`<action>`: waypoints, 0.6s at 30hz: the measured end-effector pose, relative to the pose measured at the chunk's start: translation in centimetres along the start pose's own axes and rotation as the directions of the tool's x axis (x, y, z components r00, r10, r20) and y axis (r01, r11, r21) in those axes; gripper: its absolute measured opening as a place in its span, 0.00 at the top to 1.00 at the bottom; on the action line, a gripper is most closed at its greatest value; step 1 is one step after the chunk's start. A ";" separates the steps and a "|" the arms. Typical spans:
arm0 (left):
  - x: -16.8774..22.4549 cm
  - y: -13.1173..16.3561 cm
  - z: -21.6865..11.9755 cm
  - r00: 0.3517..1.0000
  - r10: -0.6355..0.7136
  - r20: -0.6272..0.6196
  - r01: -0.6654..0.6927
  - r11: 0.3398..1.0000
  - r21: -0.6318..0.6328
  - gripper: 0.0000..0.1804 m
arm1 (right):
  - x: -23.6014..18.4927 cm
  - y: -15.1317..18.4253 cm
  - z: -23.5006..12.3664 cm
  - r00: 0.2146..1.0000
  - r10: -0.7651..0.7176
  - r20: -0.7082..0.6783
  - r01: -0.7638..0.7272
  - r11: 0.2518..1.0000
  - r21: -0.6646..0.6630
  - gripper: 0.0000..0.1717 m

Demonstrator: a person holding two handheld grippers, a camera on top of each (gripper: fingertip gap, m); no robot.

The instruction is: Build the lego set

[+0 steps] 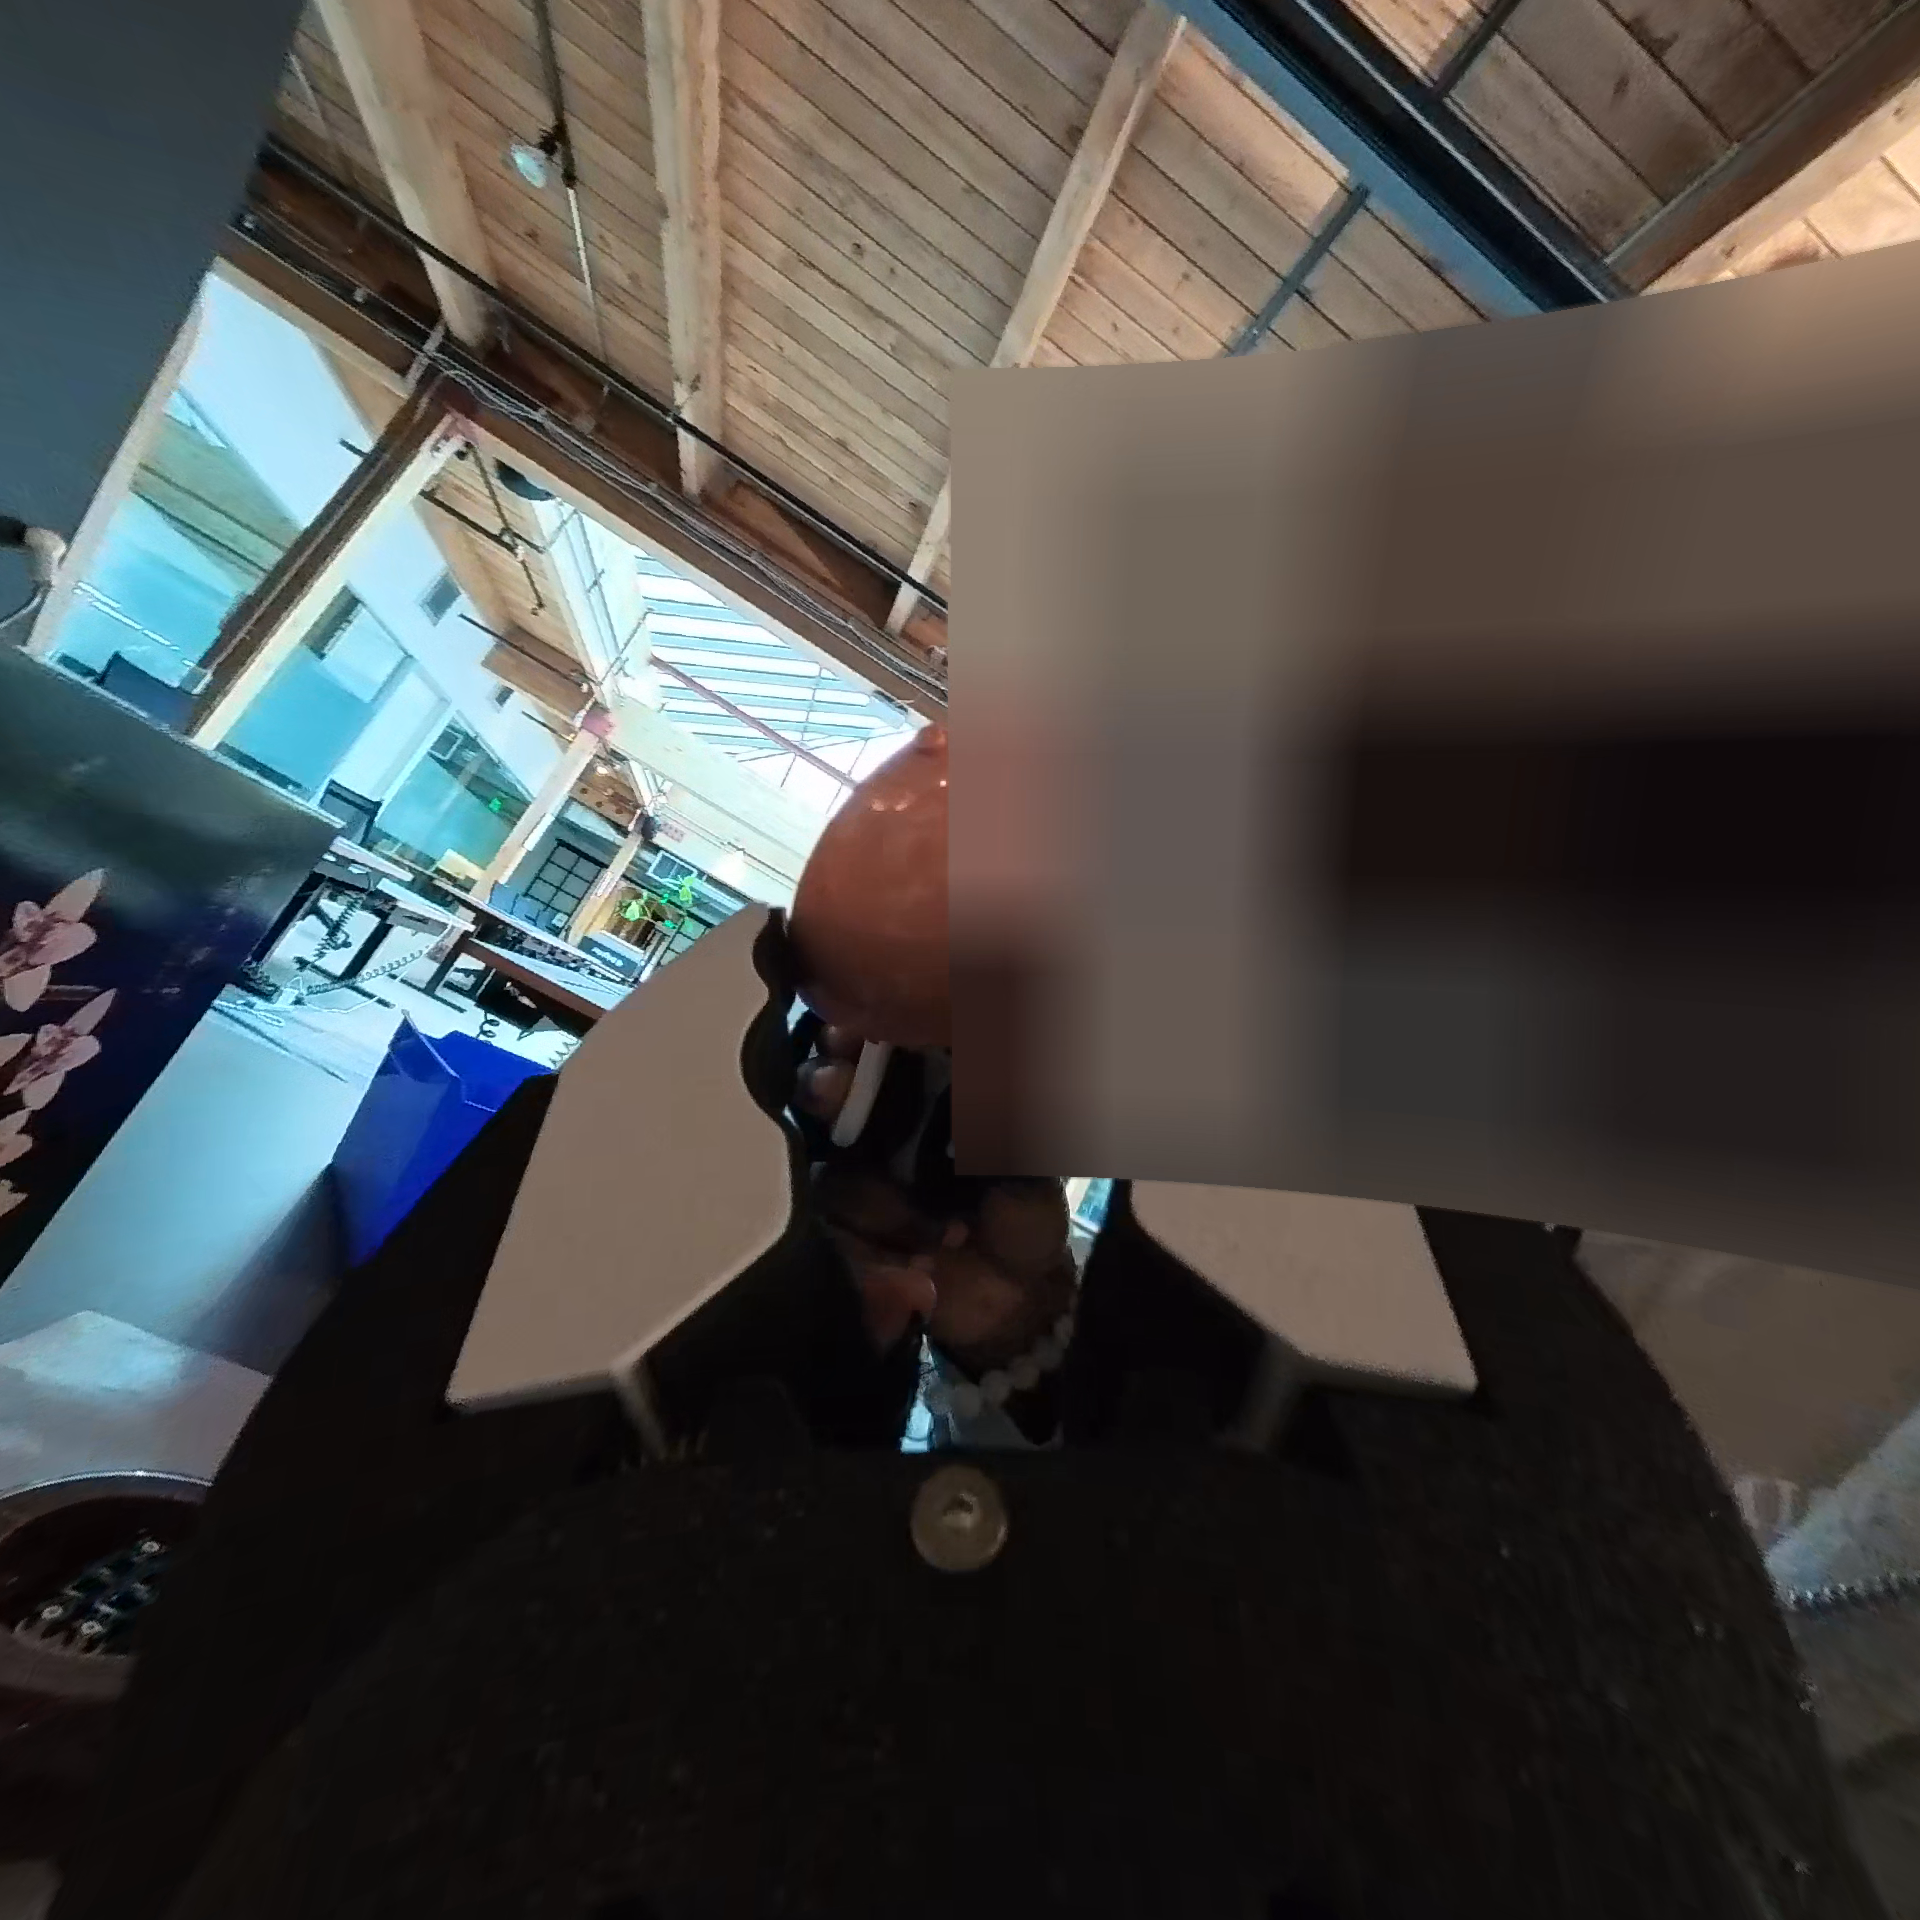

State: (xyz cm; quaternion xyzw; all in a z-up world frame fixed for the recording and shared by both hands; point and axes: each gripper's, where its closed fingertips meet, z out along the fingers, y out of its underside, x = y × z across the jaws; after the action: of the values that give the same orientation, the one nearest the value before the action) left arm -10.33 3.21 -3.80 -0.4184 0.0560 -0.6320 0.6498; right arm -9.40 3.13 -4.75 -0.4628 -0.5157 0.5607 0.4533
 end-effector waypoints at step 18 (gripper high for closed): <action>1.9 4.5 -0.5 0.975 0.177 -0.136 -0.220 0.859 -0.463 0.65 | -2.5 0.9 -1.8 0.846 0.311 0.433 -0.198 0.937 -0.288 0.91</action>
State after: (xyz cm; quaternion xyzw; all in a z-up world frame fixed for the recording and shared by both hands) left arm -6.82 0.67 -6.02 -0.5286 0.2807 -0.5464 0.5859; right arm -7.22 0.88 -5.62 -0.4266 -0.6058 0.6476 0.1779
